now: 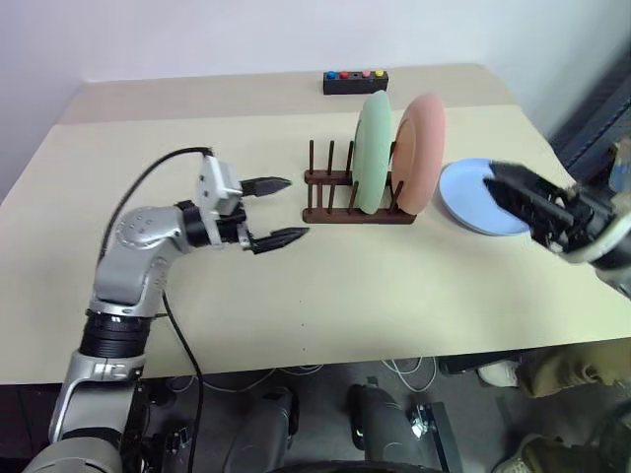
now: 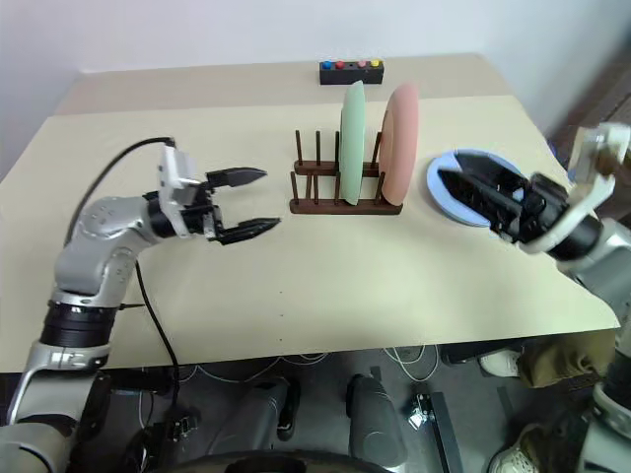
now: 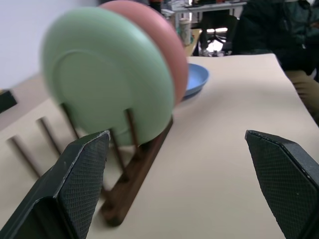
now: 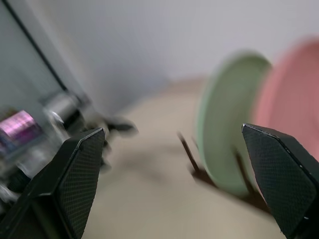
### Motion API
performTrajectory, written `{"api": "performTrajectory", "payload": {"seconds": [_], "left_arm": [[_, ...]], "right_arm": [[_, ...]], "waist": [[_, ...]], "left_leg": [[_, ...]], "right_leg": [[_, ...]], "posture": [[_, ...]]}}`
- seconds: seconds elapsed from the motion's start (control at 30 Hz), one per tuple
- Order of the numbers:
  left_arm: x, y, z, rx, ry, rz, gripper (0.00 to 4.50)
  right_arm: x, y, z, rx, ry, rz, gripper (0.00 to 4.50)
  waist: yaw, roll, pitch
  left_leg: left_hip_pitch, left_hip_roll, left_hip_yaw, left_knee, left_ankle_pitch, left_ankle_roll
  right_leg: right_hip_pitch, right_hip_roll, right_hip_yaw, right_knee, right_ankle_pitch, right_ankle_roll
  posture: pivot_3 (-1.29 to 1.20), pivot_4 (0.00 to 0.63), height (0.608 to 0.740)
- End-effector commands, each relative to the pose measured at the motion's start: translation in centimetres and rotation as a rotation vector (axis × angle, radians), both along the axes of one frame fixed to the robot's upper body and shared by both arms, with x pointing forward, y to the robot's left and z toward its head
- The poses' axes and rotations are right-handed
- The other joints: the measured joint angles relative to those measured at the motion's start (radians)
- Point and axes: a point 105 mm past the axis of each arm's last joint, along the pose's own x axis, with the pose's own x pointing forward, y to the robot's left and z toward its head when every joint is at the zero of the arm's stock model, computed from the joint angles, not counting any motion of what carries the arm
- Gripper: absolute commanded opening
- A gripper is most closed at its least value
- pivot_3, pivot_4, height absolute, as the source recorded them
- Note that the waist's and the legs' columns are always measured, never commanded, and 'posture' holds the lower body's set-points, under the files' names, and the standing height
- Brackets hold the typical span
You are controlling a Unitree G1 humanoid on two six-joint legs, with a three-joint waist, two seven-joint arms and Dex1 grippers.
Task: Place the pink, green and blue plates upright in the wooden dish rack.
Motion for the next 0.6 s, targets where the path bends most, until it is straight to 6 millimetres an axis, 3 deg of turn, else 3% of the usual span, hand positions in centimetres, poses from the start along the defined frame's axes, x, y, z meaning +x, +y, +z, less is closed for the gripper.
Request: {"api": "performTrajectory", "payload": {"seconds": [0.03, 0.1, 0.2, 0.3, 0.6], "left_arm": [[-0.4, -1.1, 0.5, 0.003, 0.014, 0.003, 4.50], [0.0, -1.2, 0.3, 0.031, -0.010, 0.041, 4.50], [0.6, -2.1, 0.0, 0.077, -0.074, 0.092, 4.50], [0.6, -3.7, -0.5, 0.104, -0.105, 0.146, 4.50], [-0.4, -5.8, -1.2, 0.149, -0.153, 0.171, 4.50]], "right_arm": [[0.9, -2.2, 0.2, -0.150, -0.097, -0.170, 4.48], [1.5, -3.0, -0.6, -0.219, -0.112, -0.233, 4.48], [2.6, -3.9, -5.6, -0.605, -0.089, -0.287, 4.48], [4.4, -4.3, -7.9, -0.729, -0.057, -0.309, 4.48], [8.5, -5.2, -9.5, -0.817, -0.013, -0.368, 4.48]], "waist": [[-0.001, 0.001, -0.001], [-0.001, 0.001, -0.001], [0.004, 0.001, -0.001], [0.005, 0.001, -0.001], [0.003, 0.001, -0.001]], "left_leg": [[0.001, 0.000, 0.001, 0.000, 0.000, 0.000], [0.002, 0.001, 0.001, 0.000, 0.000, 0.000], [0.002, 0.000, 0.001, 0.000, 0.000, 0.000], [0.001, 0.000, 0.002, 0.000, 0.000, 0.000], [0.001, 0.000, 0.002, 0.000, 0.000, 0.000]], "right_leg": [[0.000, 0.000, 0.000, 0.000, 0.000, 0.000], [0.001, 0.001, 0.000, 0.000, 0.000, 0.000], [0.002, 0.001, 0.000, -0.001, 0.000, 0.001], [0.002, 0.002, 0.000, -0.003, 0.000, 0.001], [0.002, 0.002, 0.000, -0.003, 0.000, 0.001]], "posture": [[0.00, 0.150, 0.740], [0.00, 0.150, 0.740], [0.00, 0.150, 0.740], [0.00, 0.150, 0.740], [0.00, 0.150, 0.740]]}}
